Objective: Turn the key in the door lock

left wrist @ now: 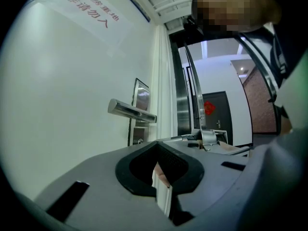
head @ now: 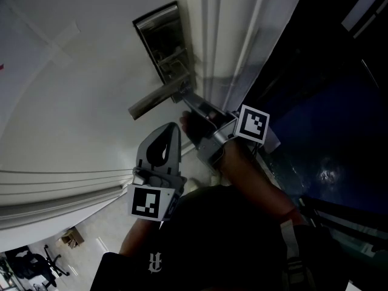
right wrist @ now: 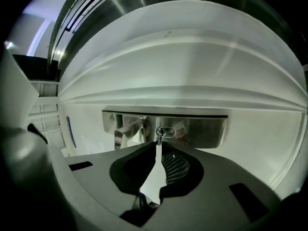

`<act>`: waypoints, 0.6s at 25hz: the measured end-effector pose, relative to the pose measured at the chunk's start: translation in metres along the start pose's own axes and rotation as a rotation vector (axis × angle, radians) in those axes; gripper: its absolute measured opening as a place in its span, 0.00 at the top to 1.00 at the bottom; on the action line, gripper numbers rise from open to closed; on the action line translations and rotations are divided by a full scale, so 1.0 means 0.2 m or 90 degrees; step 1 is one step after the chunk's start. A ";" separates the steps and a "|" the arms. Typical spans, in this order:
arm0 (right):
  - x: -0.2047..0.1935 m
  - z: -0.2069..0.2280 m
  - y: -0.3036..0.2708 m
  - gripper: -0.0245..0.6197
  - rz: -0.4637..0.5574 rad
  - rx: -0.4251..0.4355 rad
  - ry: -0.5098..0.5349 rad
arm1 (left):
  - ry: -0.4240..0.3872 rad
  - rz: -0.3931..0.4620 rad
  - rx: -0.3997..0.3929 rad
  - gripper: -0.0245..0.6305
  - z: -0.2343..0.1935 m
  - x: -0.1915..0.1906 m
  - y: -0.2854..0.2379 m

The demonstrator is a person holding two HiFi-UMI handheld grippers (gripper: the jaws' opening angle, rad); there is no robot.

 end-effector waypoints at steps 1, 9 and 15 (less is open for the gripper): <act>0.00 0.00 0.01 0.93 0.001 0.001 -0.002 | 0.003 -0.002 -0.001 0.95 0.00 0.00 0.00; -0.03 0.00 0.12 0.93 -0.020 -0.004 0.082 | 0.028 -0.011 -0.004 0.95 0.01 -0.02 0.01; -0.07 -0.04 0.21 0.93 -0.042 0.002 0.303 | 0.036 -0.021 -0.005 0.95 0.02 -0.04 0.02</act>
Point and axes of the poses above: the fingertips, and each gripper's own axes: y backward along the fingers, z to its right, x out of its top, the point moved 6 cm from there along y, backward along the fingers, and after that the axes turned 12 degrees about z, right-handed, at the moved point
